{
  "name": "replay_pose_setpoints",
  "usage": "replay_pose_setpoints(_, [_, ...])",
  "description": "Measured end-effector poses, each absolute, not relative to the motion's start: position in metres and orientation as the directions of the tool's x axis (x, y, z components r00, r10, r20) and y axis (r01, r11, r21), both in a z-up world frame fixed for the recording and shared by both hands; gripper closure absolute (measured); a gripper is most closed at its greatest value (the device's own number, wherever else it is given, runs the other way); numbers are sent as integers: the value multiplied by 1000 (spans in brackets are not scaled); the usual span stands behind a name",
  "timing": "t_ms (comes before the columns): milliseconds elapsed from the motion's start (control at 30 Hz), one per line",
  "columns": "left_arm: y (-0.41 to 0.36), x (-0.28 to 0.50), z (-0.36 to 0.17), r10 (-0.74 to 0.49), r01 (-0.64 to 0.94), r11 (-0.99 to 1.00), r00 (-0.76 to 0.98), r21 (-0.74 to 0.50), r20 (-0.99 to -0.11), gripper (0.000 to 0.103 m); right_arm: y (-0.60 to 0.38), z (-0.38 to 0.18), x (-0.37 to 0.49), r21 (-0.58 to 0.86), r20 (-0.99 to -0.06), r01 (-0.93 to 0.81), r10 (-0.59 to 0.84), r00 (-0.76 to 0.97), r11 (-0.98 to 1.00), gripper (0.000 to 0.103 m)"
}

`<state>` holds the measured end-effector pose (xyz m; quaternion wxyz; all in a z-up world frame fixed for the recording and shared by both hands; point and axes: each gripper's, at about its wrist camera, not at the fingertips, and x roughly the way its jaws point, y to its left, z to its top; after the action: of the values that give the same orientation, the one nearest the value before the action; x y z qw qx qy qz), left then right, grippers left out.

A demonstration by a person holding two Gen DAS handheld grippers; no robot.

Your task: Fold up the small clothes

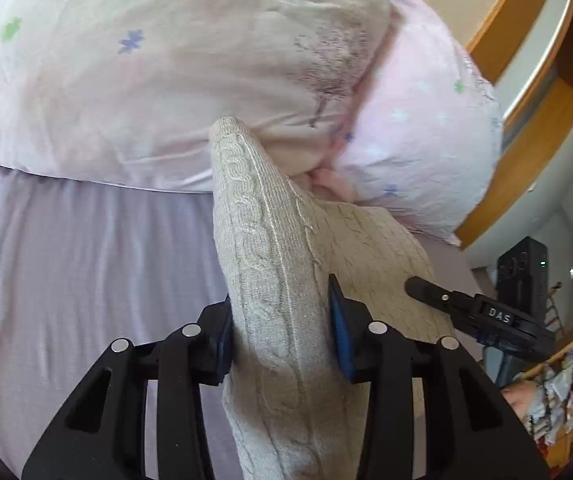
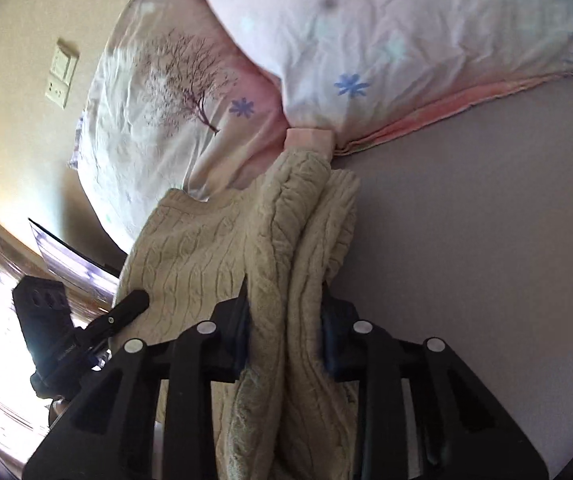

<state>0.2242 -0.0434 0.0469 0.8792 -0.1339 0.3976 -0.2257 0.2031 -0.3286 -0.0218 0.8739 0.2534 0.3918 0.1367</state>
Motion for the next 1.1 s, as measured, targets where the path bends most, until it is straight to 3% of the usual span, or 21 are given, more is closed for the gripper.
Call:
replay_pose_setpoints(33, [-35, 226, 44, -463, 250, 884, 590, -396, -661, 61, -327, -18, 200, 507, -634, -6, 377, 675, 862, 65])
replay_pose_setpoints(100, [-16, 217, 44, -451, 228, 886, 625, -403, -637, 61, -336, -6, 178, 533, -561, -28, 378, 736, 846, 60])
replay_pose_setpoints(200, [-2, 189, 59, -431, 272, 898, 699, -345, -571, 39, -338, 3, 153, 537, -545, -71, 409, 732, 841, 56])
replay_pose_setpoints(300, [-4, 167, 64, -433, 314, 900, 708, -301, -558, 33, -322, -12, 151, 537, -599, -101, 463, 653, 838, 57])
replay_pose_setpoints(333, [-5, 161, 62, -429, 315, 903, 703, -292, -567, 30, -316, -19, 153, 533, -613, -106, 470, 636, 839, 82])
replay_pose_setpoints(367, [-5, 156, 58, -425, 312, 905, 697, -288, -577, 30, -312, -25, 154, 505, -634, -74, 428, 644, 860, 96])
replay_pose_setpoints(467, [-2, 144, 45, -403, 278, 915, 666, -292, -628, 25, -323, -27, 147, 518, -610, 17, 355, 708, 855, 96])
replay_pose_setpoints(500, [1, 139, 40, -367, 241, 930, 666, -278, -650, 16, -321, -25, 143, 511, -598, 2, 354, 720, 859, 96])
replay_pose_setpoints(533, [2, 133, 35, -319, 204, 947, 676, -248, -664, 6, -318, -20, 134, 491, -584, -13, 340, 737, 871, 92])
replay_pose_setpoints(600, [2, 120, 26, -249, 164, 968, 696, -188, -674, 1, -311, -10, 111, 402, -582, -2, 257, 772, 915, 53])
replay_pose_setpoints(633, [1, 114, 21, -236, 166, 972, 696, -167, -678, 1, -308, -6, 99, 374, -568, -18, 244, 786, 927, 5])
replay_pose_setpoints(700, [-5, 107, 10, -204, 167, 978, 675, -123, -709, 1, -301, -3, 72, 305, -544, -8, 182, 819, 952, 2])
replay_pose_setpoints(833, [-22, 100, -11, -168, 188, 980, 649, -58, -742, 1, -281, -13, 50, 126, -594, 14, 64, 802, 992, 2])
replay_pose_setpoints(1100, [-34, 108, -26, -111, 168, 986, 638, -2, -762, 1, -258, -38, 70, 156, -704, 7, 106, 703, 988, 2])
